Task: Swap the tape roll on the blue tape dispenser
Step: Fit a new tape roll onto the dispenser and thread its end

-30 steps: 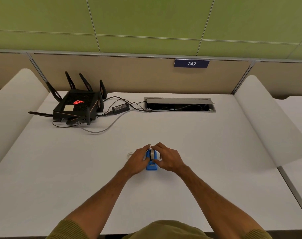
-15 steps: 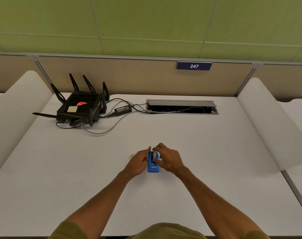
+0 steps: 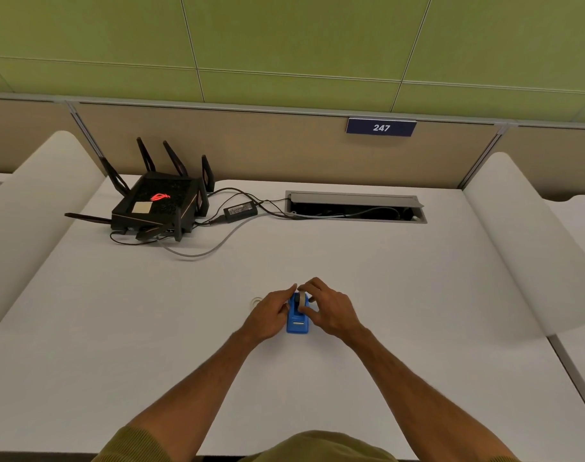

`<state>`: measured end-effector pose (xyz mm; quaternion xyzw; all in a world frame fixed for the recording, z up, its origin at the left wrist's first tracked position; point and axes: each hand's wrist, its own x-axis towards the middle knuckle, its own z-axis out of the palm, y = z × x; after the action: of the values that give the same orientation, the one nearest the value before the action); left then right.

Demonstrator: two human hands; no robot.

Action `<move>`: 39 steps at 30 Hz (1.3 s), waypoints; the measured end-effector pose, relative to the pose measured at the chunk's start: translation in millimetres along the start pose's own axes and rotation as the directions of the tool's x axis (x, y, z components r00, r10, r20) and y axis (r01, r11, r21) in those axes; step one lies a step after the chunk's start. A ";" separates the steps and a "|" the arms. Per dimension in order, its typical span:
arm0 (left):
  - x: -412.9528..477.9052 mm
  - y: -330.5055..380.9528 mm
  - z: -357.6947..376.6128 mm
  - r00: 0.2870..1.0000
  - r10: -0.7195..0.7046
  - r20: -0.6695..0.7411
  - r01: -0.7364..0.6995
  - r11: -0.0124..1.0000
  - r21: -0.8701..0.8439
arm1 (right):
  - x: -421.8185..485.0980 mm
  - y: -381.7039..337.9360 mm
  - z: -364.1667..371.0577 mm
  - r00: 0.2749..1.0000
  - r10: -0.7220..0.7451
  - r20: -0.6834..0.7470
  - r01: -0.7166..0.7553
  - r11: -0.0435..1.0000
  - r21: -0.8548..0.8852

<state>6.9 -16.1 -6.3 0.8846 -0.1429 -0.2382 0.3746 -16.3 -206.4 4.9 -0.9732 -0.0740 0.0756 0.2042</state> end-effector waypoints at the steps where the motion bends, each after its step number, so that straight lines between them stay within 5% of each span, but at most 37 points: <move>1: -0.5 -0.1 -0.3 1.000 0.004 -0.001 -0.004 1.000 -0.002 | -0.1 0.2 0.8 1.000 0.003 0.002 -0.003 1.000 0.011; 10: -3.0 4.9 -2.4 0.999 0.039 -0.009 -0.039 0.999 -0.026 | -3.2 3.2 3.4 1.000 -0.021 -0.013 0.021 1.000 0.012; 17: -1.5 8.8 -2.3 0.998 0.064 -0.026 -0.065 0.998 -0.010 | 1.2 1.4 1.4 0.993 -0.114 -0.008 0.111 0.976 -0.185; 29: -2.9 9.5 -1.7 1.000 -0.006 0.015 0.007 0.997 -0.071 | 3.3 1.1 -2.0 0.999 -0.038 -0.005 0.037 0.998 -0.058; 34: -4.5 6.7 -2.1 1.000 0.003 0.000 -0.003 0.998 -0.066 | 4.4 -3.7 0.3 0.989 -0.149 0.021 0.149 0.945 -0.290; 39: -2.6 5.7 -3.2 0.999 0.037 -0.012 -0.038 0.998 -0.049 | 4.6 -7.9 0.9 0.986 -0.164 -0.013 0.153 0.944 -0.291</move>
<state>6.0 -16.9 0.6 0.8735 -0.1515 -0.2297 0.4016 -12.9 -198.1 6.7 -0.9847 -0.1586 0.0290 0.0666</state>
